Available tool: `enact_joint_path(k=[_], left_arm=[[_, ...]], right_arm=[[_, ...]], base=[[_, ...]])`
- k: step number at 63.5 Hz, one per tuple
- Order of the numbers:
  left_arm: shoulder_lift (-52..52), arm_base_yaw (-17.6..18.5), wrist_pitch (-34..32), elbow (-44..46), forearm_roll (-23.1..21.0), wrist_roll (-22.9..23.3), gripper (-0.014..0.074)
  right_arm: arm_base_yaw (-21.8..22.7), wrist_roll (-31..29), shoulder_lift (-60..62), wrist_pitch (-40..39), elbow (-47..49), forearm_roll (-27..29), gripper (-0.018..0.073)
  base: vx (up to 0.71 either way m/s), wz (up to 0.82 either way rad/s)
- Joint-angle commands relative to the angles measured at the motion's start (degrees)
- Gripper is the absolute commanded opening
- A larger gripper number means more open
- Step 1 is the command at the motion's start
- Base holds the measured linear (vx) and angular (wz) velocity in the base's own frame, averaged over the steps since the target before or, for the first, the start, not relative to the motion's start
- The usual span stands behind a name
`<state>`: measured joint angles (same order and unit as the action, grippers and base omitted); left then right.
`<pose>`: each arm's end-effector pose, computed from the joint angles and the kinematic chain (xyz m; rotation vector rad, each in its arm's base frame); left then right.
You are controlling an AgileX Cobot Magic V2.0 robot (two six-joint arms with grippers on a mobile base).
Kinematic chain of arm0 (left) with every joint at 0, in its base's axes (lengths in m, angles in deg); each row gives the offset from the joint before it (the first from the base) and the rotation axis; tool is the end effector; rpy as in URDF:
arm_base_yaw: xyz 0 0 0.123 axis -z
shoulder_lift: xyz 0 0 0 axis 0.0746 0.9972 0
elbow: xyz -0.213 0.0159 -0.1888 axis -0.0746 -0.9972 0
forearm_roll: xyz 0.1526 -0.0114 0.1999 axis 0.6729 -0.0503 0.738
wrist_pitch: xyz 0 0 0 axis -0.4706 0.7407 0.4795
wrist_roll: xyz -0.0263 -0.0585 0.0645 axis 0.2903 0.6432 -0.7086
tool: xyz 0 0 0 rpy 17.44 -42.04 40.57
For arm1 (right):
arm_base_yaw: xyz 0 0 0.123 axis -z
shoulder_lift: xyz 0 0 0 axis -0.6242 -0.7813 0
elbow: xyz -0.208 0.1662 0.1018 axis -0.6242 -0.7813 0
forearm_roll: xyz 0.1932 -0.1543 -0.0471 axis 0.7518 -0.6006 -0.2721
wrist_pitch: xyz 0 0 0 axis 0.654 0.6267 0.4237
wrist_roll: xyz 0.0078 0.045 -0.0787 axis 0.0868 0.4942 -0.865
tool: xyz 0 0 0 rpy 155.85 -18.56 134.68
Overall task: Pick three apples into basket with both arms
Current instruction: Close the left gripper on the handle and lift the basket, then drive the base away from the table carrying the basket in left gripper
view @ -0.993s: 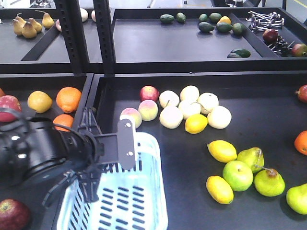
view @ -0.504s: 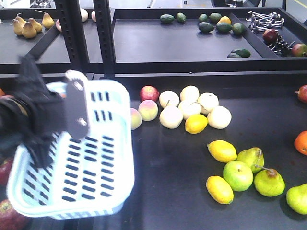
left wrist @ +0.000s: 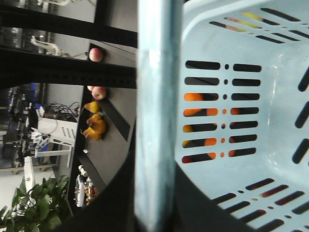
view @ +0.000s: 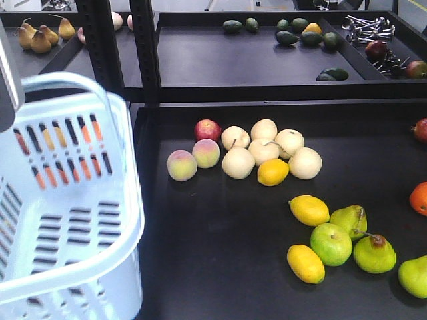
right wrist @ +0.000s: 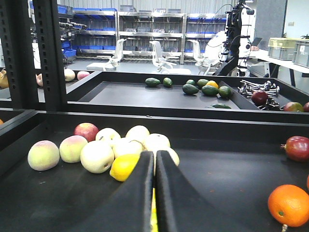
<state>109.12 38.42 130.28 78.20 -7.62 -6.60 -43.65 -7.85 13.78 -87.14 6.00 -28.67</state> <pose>0.1693 -0.0898 0.4314 1.3969 1.7211 0.7159 0.0565 0.0048 0.1999 -0.1123 1.5432 0.0205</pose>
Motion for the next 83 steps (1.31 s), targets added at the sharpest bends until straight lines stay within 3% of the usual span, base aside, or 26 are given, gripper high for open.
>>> enact_joint_path(k=[1, 83], left_arm=[[-1.1, 0.3, -3.0, 2.0, 2.7, -0.1, -0.0008], [-1.0, 0.3, -3.0, 2.0, 3.1, -0.1, -0.0006]], right_arm=[[0.4, -0.6, 0.8, -4.5, -0.8, -0.2, -0.0009], [0.4, -0.6, 0.8, -4.4, -0.8, -0.2, -0.0009]], base=[[0.00, 0.00], [0.00, 0.00]])
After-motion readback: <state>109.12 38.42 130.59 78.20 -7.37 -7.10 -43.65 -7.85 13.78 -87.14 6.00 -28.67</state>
